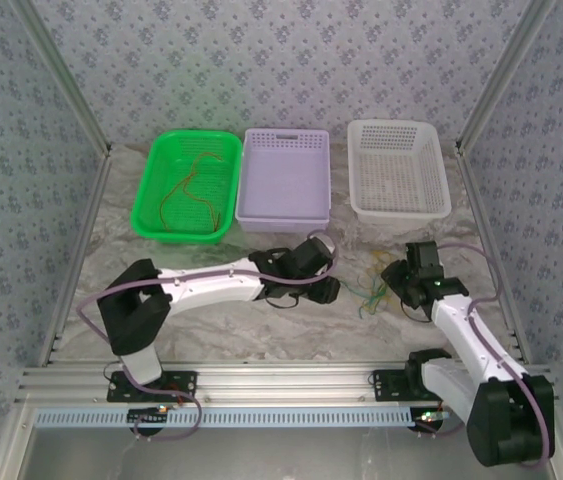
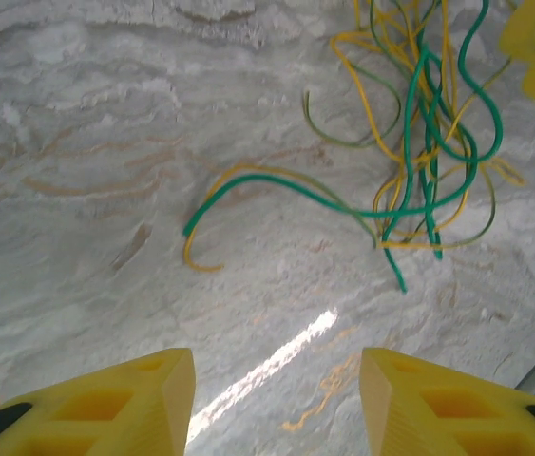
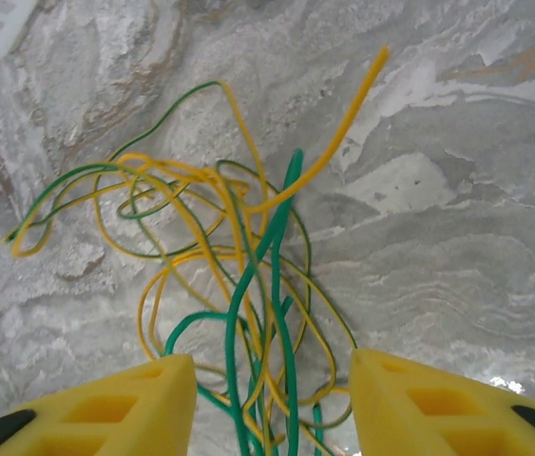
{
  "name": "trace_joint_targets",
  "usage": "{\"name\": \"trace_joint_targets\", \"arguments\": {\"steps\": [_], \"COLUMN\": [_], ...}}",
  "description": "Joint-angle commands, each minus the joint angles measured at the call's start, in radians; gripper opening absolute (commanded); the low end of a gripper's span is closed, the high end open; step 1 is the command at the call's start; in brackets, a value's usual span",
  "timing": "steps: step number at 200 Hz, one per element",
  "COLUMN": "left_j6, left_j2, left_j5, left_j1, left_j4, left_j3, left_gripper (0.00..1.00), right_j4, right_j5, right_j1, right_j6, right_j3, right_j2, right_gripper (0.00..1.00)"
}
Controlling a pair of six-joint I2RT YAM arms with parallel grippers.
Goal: Untangle the cables
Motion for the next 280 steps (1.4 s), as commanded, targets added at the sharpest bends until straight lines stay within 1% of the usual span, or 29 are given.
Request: {"name": "trace_joint_targets", "arguments": {"steps": [1, 27, 47, 62, 81, 89, 98, 105, 111, 127, 130, 149, 181, 211, 242, 256, 280], "left_j6": [-0.052, -0.104, -0.143, -0.168, -0.187, -0.193, -0.197, -0.195, -0.193, -0.197, -0.198, -0.215, -0.218, -0.205, -0.19, -0.19, -0.191], "left_j2": [0.041, 0.105, 0.169, 0.206, 0.242, 0.254, 0.267, 0.277, 0.285, 0.287, 0.282, 0.21, 0.035, -0.114, -0.252, -0.312, -0.419], "left_j5": [0.019, 0.067, 0.071, 0.05, 0.011, 0.009, 0.004, -0.006, -0.018, -0.062, -0.072, -0.139, -0.202, -0.277, -0.375, -0.415, -0.427], "left_j1": [-0.015, -0.022, -0.029, -0.03, -0.025, -0.021, -0.016, -0.014, -0.013, -0.006, -0.004, 0.016, 0.073, 0.118, 0.172, 0.209, 0.294], "left_j4": [0.074, 0.121, 0.125, 0.115, 0.093, 0.107, 0.115, 0.109, 0.096, 0.065, 0.062, 0.068, 0.08, 0.003, -0.122, -0.174, -0.231], "left_j3": [0.051, 0.086, 0.13, 0.154, 0.184, 0.189, 0.2, 0.212, 0.222, 0.217, 0.207, 0.109, -0.074, -0.165, -0.223, -0.258, -0.331], "left_gripper": [0.52, 0.56, 0.57, 0.57, 0.57, 0.55, 0.5, 0.44, 0.35, 0.03, 0.0, 0.0, 0.0, 0.0, 0.0, 0.0, 0.0], "right_j4": [0.081, 0.131, 0.139, 0.141, 0.137, 0.134, 0.132, 0.126, 0.12, 0.097, 0.09, 0.054, 0.012, 0.003, -0.028, -0.053, -0.095], "right_j5": [-0.076, -0.101, -0.104, -0.108, -0.106, -0.105, -0.102, -0.1, -0.097, -0.09, -0.088, -0.083, -0.089, -0.113, -0.093, -0.064, -0.029], "right_j1": [-0.038, -0.047, -0.048, -0.048, -0.048, -0.048, -0.048, -0.047, -0.048, -0.048, -0.048, -0.048, -0.046, -0.035, -0.022, -0.023, -0.041], "right_j6": [-0.024, -0.026, -0.033, -0.038, -0.044, -0.046, -0.046, -0.049, -0.05, -0.062, -0.065, -0.082, -0.094, -0.096, -0.122, -0.139, -0.168], "right_j3": [-0.022, -0.017, -0.014, -0.015, -0.015, -0.016, -0.018, -0.018, -0.017, -0.008, -0.005, 0.02, 0.062, 0.121, 0.215, 0.262, 0.348], "right_j2": [0.039, 0.08, 0.105, 0.114, 0.107, 0.1, 0.09, 0.081, 0.072, 0.037, 0.029, -0.024, -0.098, -0.126, -0.129, -0.128, -0.115], "right_gripper": [0.43, 0.36, 0.27, 0.18, 0.09, 0.06, 0.03, 0.0, 0.0, 0.0, 0.0, 0.0, 0.0, 0.0, 0.0, 0.0, 0.0]}}
